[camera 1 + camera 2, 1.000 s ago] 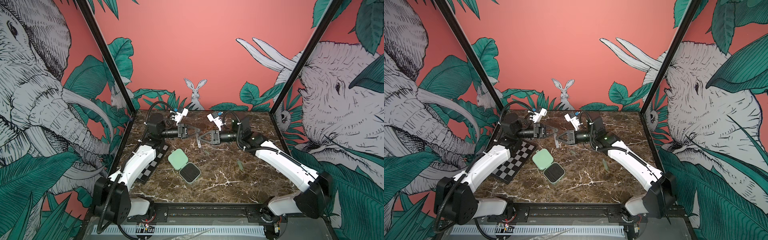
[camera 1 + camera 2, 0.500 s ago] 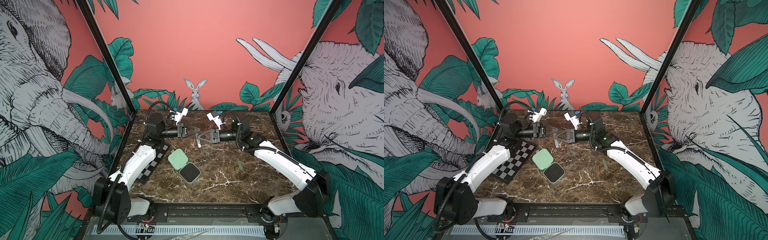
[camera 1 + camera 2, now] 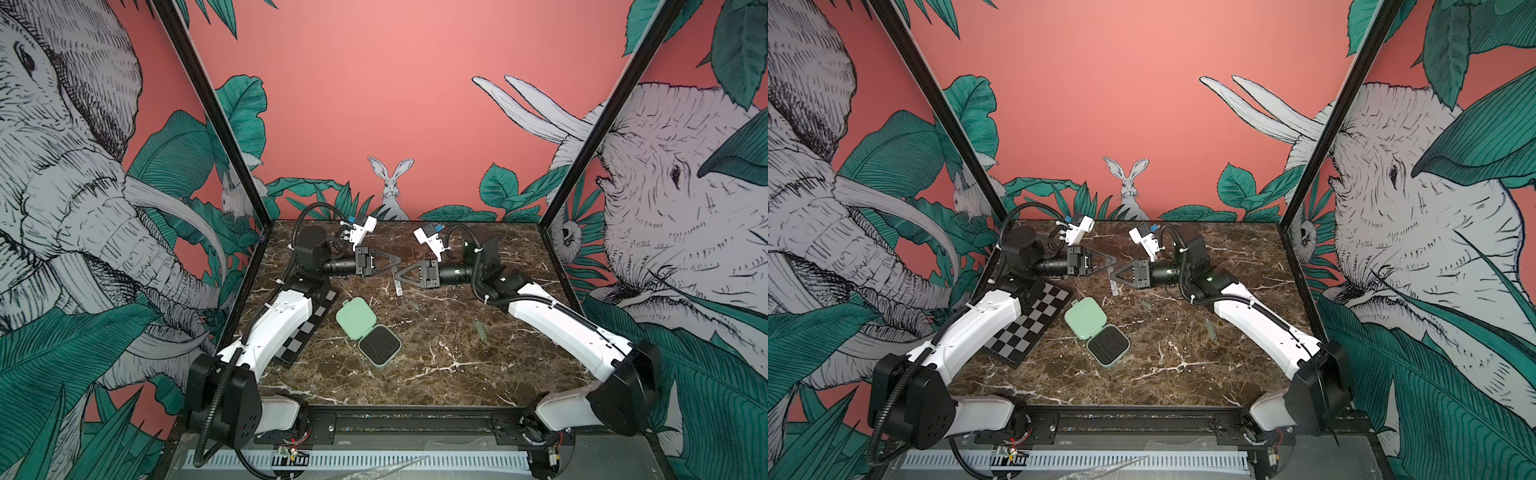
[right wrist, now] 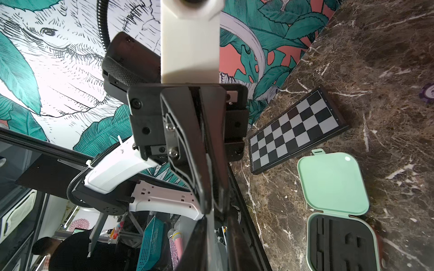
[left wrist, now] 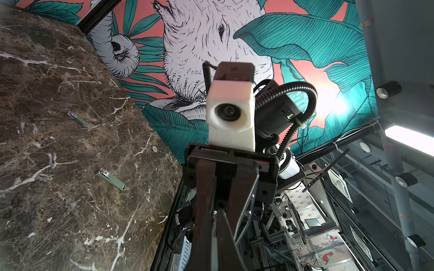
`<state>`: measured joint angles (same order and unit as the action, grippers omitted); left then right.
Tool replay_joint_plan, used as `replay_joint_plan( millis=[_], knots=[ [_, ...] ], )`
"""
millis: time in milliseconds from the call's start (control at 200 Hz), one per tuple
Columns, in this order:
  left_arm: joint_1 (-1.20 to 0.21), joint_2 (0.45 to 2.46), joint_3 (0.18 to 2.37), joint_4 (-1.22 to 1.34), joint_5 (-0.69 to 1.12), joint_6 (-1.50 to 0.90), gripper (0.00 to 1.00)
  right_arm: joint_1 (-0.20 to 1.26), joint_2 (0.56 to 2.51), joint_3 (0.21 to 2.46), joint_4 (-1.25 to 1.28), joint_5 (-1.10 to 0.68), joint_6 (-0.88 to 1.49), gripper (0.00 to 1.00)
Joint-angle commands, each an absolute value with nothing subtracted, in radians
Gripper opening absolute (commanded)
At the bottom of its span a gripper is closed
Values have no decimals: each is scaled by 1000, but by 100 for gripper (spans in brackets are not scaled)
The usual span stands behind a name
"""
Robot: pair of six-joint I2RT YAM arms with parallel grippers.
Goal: Organize nail clipper sets
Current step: Pick up the component of the nail clipper set from the center of the board.
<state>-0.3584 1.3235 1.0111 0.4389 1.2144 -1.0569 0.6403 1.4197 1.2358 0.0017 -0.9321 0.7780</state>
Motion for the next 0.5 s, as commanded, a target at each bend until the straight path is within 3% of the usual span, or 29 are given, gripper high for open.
replay_joint_plan(
  millis=[0, 495],
  knots=[
    [-362, 1302, 1022, 451, 1238, -1063, 0, 629, 1386, 1224, 48, -934, 779, 16],
    [-362, 1301, 1022, 447, 1234, -1063, 0, 627, 1381, 1211, 106, -960, 822, 6]
  ],
)
